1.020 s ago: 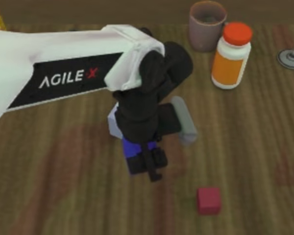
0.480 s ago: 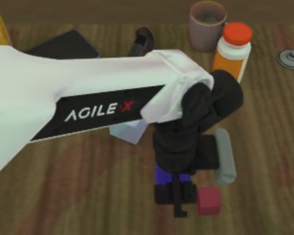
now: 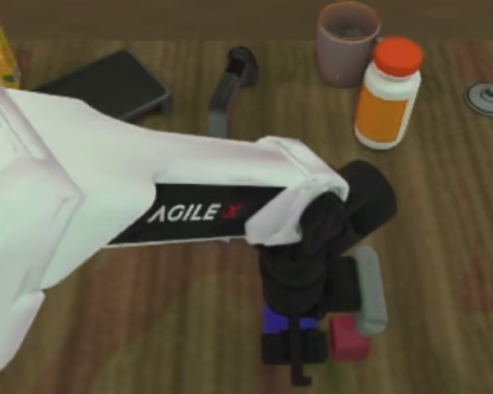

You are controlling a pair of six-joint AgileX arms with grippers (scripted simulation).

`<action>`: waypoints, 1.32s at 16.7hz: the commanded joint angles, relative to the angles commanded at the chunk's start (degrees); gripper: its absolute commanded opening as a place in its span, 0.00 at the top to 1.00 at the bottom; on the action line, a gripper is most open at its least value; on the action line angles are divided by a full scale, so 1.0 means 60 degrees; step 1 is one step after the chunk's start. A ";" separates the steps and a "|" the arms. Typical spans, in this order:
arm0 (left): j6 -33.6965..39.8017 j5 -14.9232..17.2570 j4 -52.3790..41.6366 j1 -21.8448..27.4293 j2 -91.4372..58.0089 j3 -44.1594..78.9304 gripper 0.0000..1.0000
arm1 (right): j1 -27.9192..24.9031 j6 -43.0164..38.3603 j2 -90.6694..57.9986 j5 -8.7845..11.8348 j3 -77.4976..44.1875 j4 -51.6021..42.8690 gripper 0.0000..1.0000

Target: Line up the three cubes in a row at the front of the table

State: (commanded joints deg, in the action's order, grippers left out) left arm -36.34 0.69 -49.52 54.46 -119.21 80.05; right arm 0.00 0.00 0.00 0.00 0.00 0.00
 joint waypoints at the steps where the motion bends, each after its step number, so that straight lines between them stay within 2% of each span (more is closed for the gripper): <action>1: -0.0003 0.0003 0.0193 0.0005 -0.0093 -0.0130 1.00 | 0.0000 0.0000 0.0000 0.0000 0.0000 0.0000 0.00; 5: -0.0008 0.0005 0.0291 0.0012 -0.0148 -0.0204 1.00 | 0.0000 0.0000 0.0000 0.0000 0.0000 0.0000 0.00; 18: -0.0008 0.0005 0.0291 0.0012 -0.0148 -0.0204 0.02 | 0.0000 0.0000 0.0000 0.0000 0.0000 0.0000 0.00; 22: -0.0008 0.0005 0.0291 0.0012 -0.0148 -0.0204 0.00 | 0.0000 0.0000 0.0000 0.0000 0.0000 0.0000 0.00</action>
State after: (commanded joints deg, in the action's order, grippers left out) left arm -36.39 0.72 -47.78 54.53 -120.10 78.83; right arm 0.00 0.00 0.00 0.00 0.00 0.00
